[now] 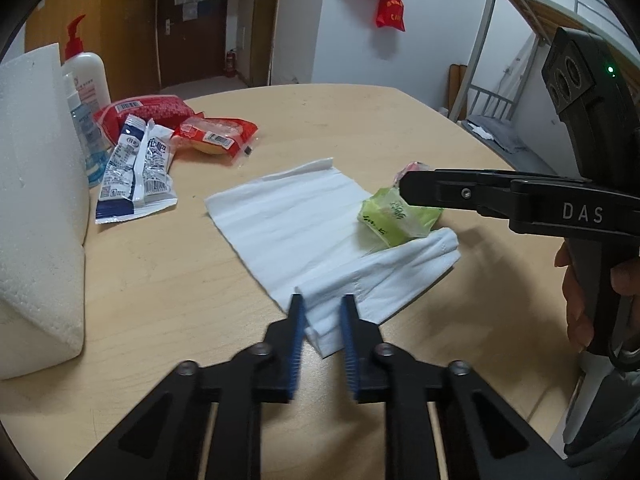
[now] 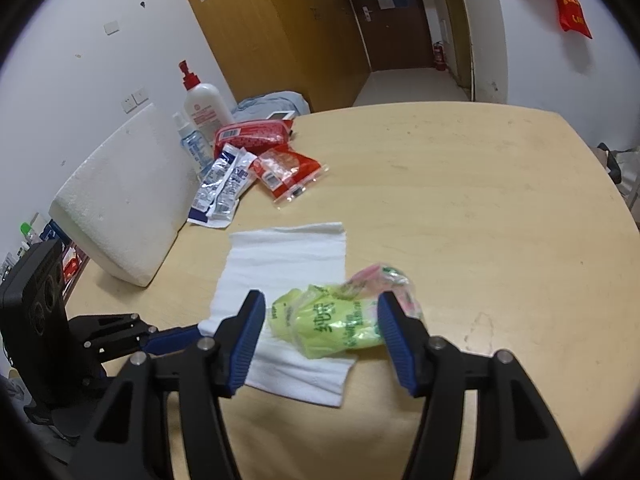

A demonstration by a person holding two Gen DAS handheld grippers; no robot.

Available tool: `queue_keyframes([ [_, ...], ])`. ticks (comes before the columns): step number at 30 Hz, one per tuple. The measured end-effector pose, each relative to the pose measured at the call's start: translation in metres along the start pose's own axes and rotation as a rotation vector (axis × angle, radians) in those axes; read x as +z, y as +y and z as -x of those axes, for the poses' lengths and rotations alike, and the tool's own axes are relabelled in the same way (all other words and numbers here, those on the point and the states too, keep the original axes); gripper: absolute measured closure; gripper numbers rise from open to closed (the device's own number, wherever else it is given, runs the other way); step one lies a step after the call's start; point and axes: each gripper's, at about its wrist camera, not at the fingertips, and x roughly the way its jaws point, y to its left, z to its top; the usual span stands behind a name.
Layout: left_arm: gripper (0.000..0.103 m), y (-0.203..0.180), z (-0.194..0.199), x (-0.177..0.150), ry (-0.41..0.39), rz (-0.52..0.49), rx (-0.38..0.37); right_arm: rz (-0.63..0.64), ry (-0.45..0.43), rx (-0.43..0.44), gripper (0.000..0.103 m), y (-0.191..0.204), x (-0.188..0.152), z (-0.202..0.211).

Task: Organize soft objects
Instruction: 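Pinch the white tissue with the left tool while the right tool lifts the green packet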

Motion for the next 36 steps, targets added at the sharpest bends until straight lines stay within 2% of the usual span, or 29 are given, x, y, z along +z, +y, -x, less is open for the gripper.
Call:
queue_keyframes([
  [2,0.099,0.001,0.0,0.0,0.003,0.001,-0.004,0.0,-0.002,-0.006,0.039,-0.001,0.0,0.001],
  [6,0.102,0.002,0.0,0.0,0.003,0.003,-0.009,-0.004,-0.003,-0.029,0.029,-0.003,0.001,0.002],
  [17,0.102,0.003,0.023,0.001,-0.069,-0.023,-0.003,-0.037,-0.011,-0.095,0.026,-0.012,0.002,0.005],
  [21,0.102,0.006,0.024,0.0,-0.073,-0.023,0.006,-0.035,0.021,-0.115,0.026,-0.01,0.001,-0.004],
  [25,0.102,0.007,0.024,-0.002,-0.074,-0.027,0.005,-0.043,0.004,-0.193,0.026,-0.014,0.002,-0.001],
  [29,0.102,0.009,0.024,-0.004,-0.074,-0.024,0.006,-0.088,-0.024,-0.206,0.026,-0.023,0.002,0.009],
  [36,0.102,0.007,0.024,-0.005,-0.077,-0.032,-0.01,-0.093,0.047,-0.216,0.025,-0.022,0.003,-0.013],
])
